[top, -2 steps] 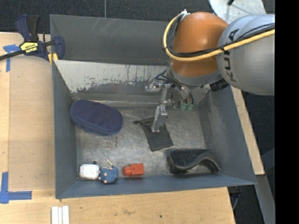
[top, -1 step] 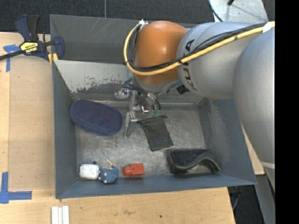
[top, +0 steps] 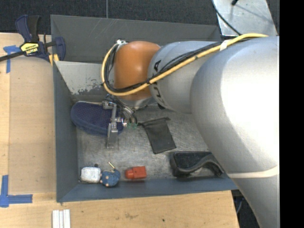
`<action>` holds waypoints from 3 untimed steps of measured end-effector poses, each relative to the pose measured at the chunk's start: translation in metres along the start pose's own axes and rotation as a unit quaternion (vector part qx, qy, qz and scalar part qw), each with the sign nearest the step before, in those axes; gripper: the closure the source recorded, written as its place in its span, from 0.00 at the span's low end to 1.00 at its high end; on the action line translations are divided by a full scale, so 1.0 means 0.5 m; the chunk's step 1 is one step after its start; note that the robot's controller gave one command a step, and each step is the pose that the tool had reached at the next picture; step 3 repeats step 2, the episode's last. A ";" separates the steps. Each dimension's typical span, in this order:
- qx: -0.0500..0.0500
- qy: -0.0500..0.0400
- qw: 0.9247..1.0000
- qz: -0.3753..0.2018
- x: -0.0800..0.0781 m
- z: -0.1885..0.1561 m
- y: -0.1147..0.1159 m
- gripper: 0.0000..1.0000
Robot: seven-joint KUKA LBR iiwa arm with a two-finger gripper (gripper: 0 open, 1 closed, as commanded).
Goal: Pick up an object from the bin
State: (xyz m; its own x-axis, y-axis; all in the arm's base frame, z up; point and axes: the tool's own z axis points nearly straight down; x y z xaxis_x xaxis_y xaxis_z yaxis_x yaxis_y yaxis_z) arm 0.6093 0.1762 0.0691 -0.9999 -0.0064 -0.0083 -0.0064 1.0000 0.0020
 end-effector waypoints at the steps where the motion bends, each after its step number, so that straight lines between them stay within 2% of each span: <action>1: -0.002 -0.005 1.000 0.001 -0.007 -0.013 -0.002 1.00; 2: 0.000 -0.002 0.992 -0.126 0.036 -0.340 0.005 1.00; 3: 0.000 -0.002 0.992 -0.126 0.036 -0.340 0.005 1.00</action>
Offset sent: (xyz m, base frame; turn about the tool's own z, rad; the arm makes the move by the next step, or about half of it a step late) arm 0.0000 0.0000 0.0000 0.0000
